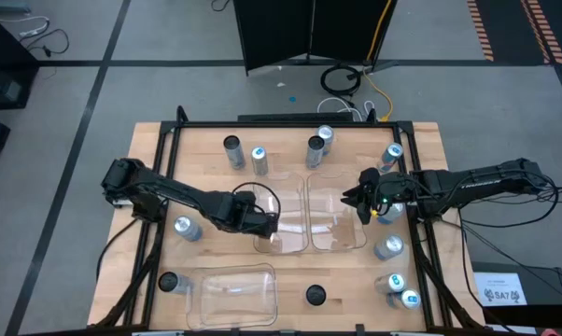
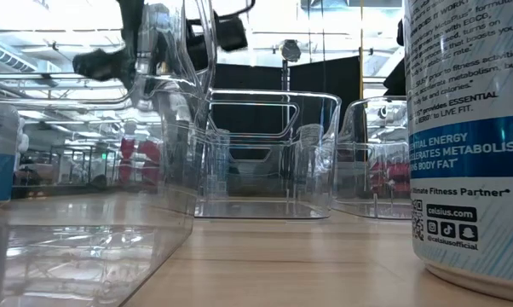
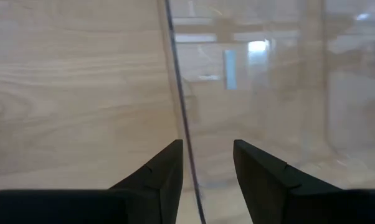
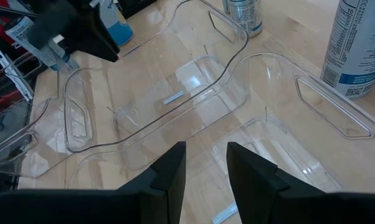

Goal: Sort soda cans
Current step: Move the top left transparent bin to the middle of the table

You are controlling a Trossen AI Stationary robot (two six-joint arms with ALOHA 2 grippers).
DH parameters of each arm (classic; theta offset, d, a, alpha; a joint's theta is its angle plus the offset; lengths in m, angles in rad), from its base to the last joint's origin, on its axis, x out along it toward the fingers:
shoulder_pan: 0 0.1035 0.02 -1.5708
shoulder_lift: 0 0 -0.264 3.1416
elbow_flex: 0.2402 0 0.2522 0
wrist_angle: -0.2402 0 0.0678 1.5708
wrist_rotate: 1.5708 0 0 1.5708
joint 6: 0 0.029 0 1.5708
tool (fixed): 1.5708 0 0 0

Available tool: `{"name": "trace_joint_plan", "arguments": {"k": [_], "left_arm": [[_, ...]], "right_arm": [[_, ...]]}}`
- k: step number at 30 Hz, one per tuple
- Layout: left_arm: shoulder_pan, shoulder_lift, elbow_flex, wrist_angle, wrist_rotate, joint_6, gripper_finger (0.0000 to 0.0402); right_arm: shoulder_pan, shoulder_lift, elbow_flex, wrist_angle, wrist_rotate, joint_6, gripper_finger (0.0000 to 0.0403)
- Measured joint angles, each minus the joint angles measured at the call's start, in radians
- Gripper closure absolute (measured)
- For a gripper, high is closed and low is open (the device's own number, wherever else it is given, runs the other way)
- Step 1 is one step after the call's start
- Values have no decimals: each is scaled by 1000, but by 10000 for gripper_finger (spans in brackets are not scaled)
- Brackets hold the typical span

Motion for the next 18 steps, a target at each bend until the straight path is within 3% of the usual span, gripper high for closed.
{"name": "trace_joint_plan", "arguments": {"k": [11,18], "left_arm": [[-68,-103,0,5,78,80,251],[-118,-121,0,6,124,255,251]], "right_arm": [[0,0,0,-15,-26,-1,296],[0,0,0,-14,-26,-3,296]]}}
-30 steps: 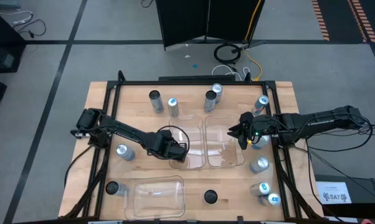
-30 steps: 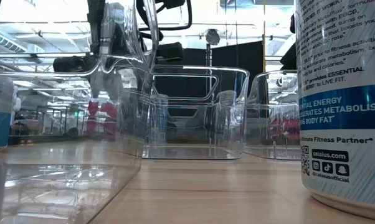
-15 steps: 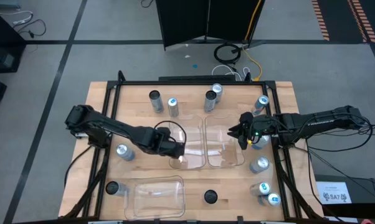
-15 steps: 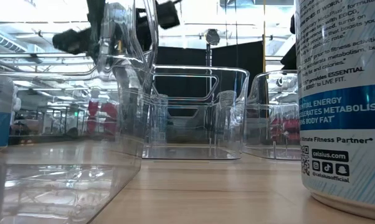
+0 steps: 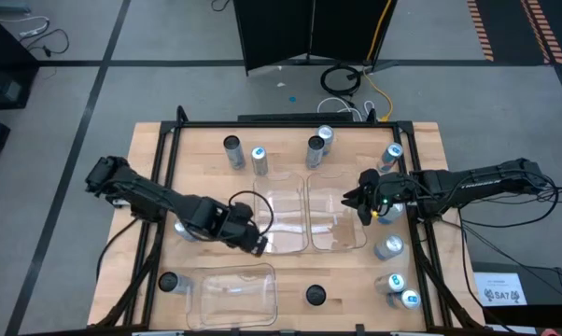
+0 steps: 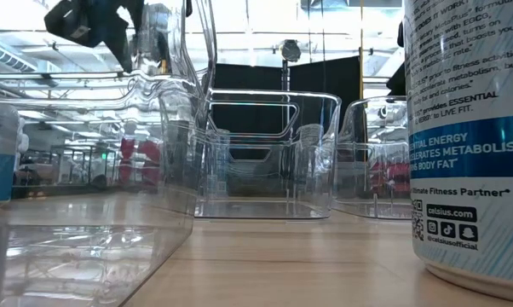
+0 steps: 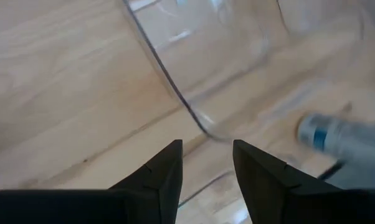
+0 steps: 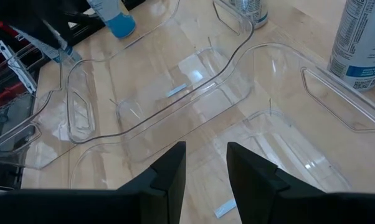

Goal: Sort soda cans
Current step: Move the top left transparent bin to the middle of the table, then move the bottom left transparent bin to the middle left of the table

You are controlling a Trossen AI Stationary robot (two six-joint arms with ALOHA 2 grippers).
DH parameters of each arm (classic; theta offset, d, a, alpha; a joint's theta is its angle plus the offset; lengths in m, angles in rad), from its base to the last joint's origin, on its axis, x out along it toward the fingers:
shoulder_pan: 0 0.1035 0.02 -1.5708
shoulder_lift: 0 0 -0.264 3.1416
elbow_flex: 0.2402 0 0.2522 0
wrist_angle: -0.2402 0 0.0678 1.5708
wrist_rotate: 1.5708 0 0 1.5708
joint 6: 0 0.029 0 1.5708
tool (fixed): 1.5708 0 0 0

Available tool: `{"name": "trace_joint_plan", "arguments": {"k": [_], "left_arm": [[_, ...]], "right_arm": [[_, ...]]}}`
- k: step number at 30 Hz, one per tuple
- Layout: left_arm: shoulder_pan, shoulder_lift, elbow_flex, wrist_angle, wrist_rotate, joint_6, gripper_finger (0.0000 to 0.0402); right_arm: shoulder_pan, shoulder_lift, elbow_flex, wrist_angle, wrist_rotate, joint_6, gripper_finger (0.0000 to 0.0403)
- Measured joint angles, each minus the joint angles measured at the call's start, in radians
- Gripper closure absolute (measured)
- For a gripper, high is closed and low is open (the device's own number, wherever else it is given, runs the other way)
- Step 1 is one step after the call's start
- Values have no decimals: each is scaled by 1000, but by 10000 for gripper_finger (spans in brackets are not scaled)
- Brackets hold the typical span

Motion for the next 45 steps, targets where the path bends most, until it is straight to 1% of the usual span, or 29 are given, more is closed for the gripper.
{"name": "trace_joint_plan", "arguments": {"k": [5,9,15,21,24,29,32,36,38,40,42,45], "left_arm": [[-35,7,0,0,17,168,251],[-62,8,0,4,11,259,251],[-95,13,-38,52,0,425,251],[-128,82,-43,69,4,587,251],[-134,121,-43,69,34,654,251],[-134,170,-43,52,45,664,251],[-135,203,-43,52,49,707,251],[-137,253,-43,66,56,706,251],[-137,275,-43,82,84,718,251],[-137,291,-43,102,124,763,254],[-140,303,-43,118,149,785,266],[-140,311,-43,121,155,785,301]], "right_arm": [[0,0,0,0,0,0,296],[0,0,0,0,0,-4,296],[0,0,0,0,0,-4,296],[0,0,0,0,0,-4,296],[0,0,0,1,1,-4,296],[0,0,0,1,1,-4,296],[0,0,0,2,1,-4,296],[0,0,0,2,1,-4,296],[0,0,0,2,1,-4,296],[0,0,0,2,1,-4,296],[0,0,0,2,1,-4,296],[0,0,0,2,1,-4,296]]}}
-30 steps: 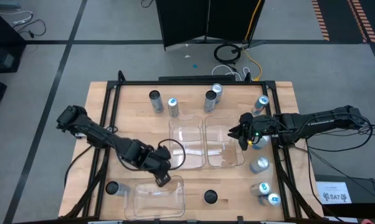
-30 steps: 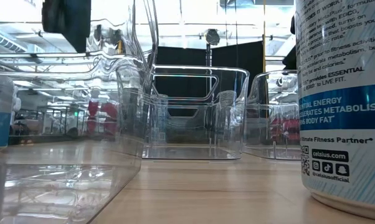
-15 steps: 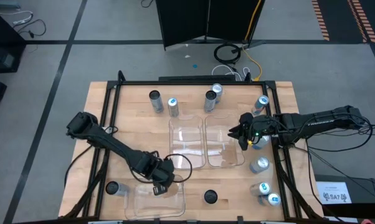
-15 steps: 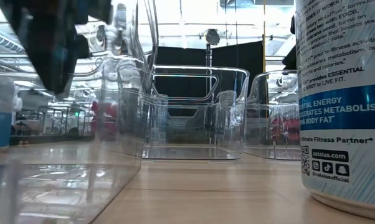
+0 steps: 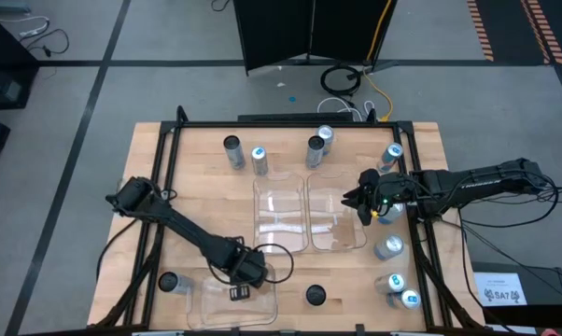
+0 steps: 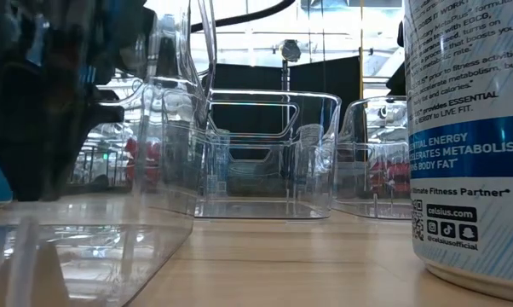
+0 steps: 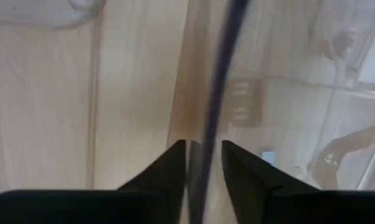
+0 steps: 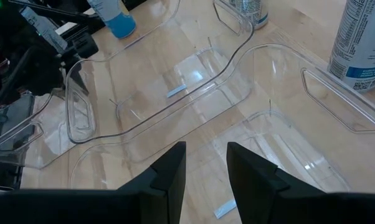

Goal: Sort soda cans
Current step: Move the bottom left transparent bin to the middle left of the table

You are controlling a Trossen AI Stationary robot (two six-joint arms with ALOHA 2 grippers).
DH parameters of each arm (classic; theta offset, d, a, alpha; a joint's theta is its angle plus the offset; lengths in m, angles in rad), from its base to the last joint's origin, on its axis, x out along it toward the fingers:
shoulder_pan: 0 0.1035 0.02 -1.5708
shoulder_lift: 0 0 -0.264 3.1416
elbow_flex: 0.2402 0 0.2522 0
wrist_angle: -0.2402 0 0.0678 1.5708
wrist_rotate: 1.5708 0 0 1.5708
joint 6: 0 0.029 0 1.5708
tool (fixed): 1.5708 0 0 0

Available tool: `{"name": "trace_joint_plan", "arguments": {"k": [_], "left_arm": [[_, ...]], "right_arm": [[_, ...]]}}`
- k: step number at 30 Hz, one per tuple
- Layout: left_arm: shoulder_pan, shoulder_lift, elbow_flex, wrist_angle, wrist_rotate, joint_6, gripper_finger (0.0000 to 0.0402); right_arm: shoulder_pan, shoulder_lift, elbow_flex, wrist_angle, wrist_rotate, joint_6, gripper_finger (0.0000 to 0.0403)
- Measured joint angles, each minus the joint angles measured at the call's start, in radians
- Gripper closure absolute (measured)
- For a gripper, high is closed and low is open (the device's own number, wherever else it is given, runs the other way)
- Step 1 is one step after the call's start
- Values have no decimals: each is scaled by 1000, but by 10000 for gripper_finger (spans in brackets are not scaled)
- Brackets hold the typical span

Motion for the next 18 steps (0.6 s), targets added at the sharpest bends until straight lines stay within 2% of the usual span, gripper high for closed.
{"name": "trace_joint_plan", "arguments": {"k": [5,11,18], "left_arm": [[2,0,0,-5,0,6,386],[1,-1,5,-15,-1,4,390],[-2,0,83,-100,-1,7,391]], "right_arm": [[0,0,0,0,5,2,296],[0,0,0,0,5,3,296],[0,0,0,0,5,8,296]]}}
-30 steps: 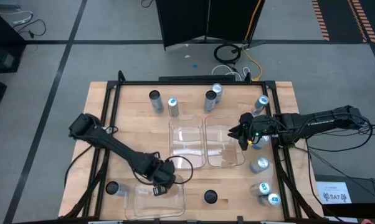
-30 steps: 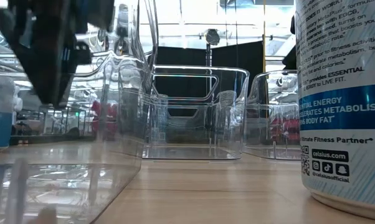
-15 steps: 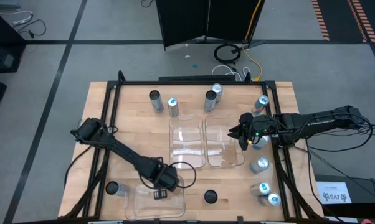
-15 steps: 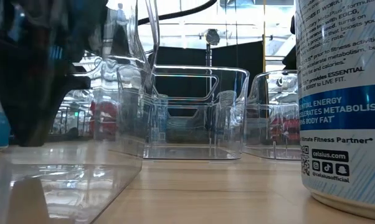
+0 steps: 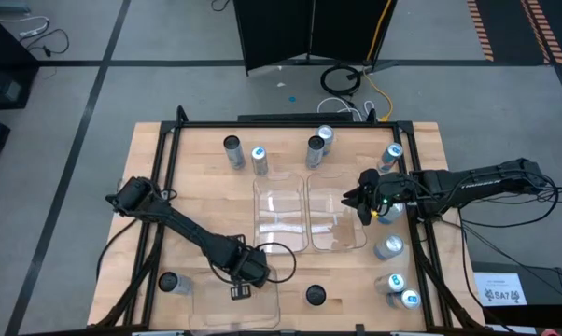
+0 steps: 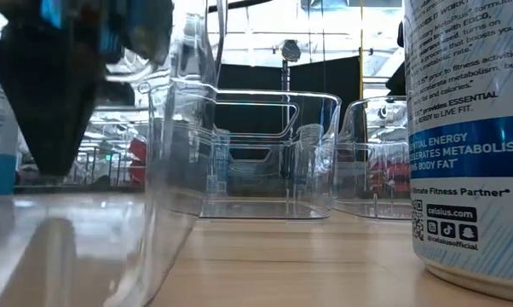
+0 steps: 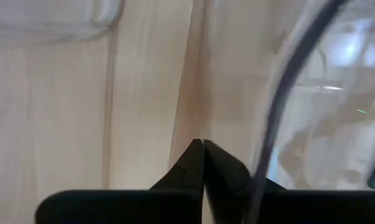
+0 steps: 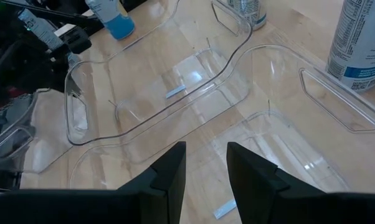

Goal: Sort soda cans
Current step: Move the bottom left transparent bin to the middle left of the table

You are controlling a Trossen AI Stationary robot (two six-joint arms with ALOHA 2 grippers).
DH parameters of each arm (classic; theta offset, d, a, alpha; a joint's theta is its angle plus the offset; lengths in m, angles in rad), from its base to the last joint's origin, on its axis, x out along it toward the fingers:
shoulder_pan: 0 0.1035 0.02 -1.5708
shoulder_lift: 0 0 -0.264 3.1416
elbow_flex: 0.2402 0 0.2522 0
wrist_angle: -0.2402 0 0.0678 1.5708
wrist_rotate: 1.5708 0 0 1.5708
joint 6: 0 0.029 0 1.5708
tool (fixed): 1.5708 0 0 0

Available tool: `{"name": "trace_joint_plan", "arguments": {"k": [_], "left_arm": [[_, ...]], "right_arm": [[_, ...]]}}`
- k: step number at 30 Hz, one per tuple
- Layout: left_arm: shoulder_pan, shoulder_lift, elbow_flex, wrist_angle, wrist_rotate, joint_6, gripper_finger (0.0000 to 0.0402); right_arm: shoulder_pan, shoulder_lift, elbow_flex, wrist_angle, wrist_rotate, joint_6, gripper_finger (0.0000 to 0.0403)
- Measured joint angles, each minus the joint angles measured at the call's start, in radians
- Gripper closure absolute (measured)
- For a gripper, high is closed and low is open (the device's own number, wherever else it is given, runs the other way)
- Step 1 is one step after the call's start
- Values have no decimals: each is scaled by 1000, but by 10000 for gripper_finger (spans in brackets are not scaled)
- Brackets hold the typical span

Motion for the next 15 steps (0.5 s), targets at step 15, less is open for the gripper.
{"name": "trace_joint_plan", "arguments": {"k": [15], "left_arm": [[-30,-3,227,-233,-5,-10,393]], "right_arm": [[0,0,0,0,0,3,296]]}}
